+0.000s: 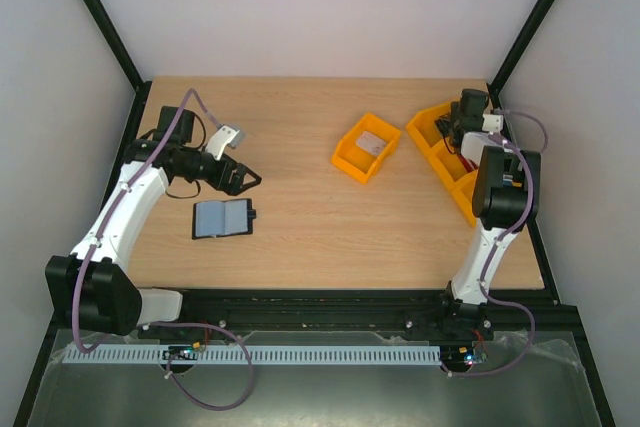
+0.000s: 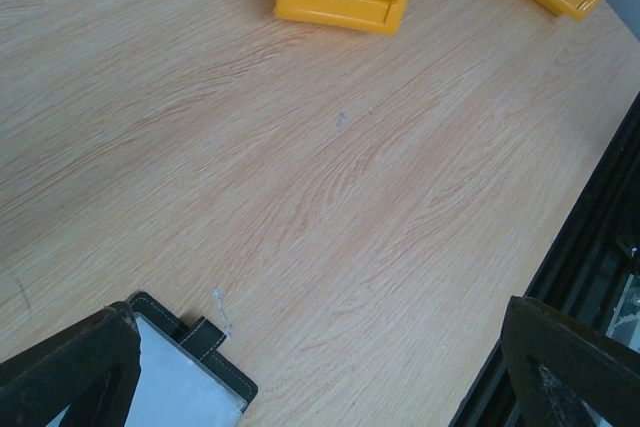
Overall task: Take the credit cards out of the card holder
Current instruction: Place the credit card in the storage box.
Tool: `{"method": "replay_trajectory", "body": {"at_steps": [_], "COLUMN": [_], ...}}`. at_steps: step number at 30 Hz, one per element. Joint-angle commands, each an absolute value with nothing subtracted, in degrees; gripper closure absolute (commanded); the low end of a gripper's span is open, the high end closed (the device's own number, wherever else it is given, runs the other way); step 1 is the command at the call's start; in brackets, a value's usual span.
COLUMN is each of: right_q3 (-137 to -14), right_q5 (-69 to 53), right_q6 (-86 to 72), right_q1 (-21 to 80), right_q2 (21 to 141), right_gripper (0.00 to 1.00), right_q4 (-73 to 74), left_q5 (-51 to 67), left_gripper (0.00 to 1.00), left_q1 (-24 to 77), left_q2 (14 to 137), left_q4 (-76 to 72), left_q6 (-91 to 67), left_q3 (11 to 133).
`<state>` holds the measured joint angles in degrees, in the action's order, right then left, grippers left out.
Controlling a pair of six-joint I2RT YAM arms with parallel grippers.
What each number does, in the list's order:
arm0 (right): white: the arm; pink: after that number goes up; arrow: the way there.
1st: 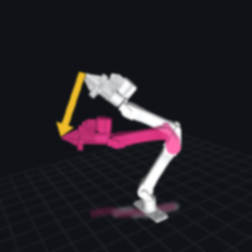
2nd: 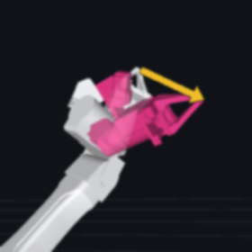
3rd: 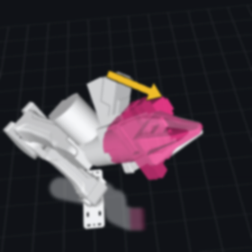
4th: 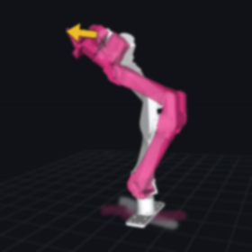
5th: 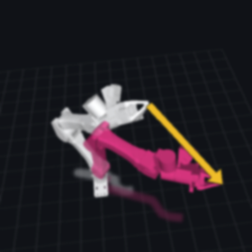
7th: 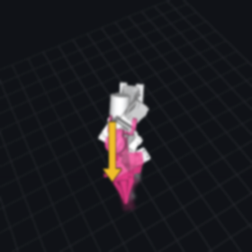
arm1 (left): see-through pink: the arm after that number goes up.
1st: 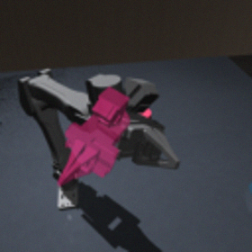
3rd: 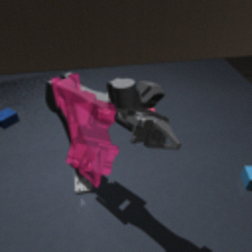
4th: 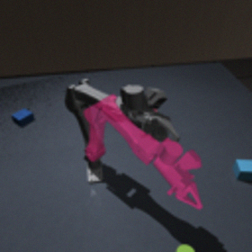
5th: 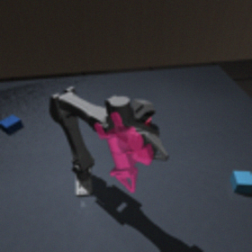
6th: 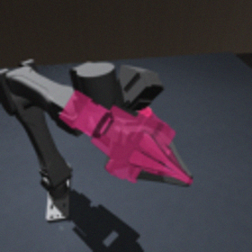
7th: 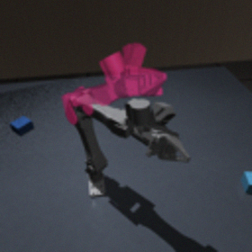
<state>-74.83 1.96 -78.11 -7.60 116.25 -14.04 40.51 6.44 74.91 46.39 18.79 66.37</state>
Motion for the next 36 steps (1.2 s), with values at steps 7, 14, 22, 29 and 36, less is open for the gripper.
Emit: {"method": "replay_trajectory", "body": {"at_steps": [7, 14, 22, 29, 36], "right_q3": [-81.20, -84.39, -89.64, -103.52, -104.99], "right_q5": [10.12, 11.44, 8.09, 6.08, -7.67], "right_q6": [-69.50, -62.72, -52.16, -36.78, -29.44], "right_q1": [-8.00, -7.98, -8.00, -9.37, -15.28], "right_q2": [110.50, 109.15, 110.64, 117.95, 121.11], "right_gripper": [0.27, 0.24, 0.27, 0.30, 0.35], "right_q4": [-5.71, -3.20, -0.76, 18.49, 25.42], "left_q5": [42.55, 42.80, 42.80, 42.71, 42.88], "left_gripper": [0.01, 0.01, 0.01, 0.01, 0.01], "left_q1": [6.14, 6.15, 6.15, 6.15, 6.15], "left_q2": [74.48, 74.49, 74.28, 74.18, 74.30], "left_q4": [48.74, 48.79, 48.87, 48.91, 48.91], "left_q6": [19.86, 20.12, 20.21, 20.40, 20.39], "left_q3": [66.79, 66.69, 66.56, 66.20, 66.01]}}
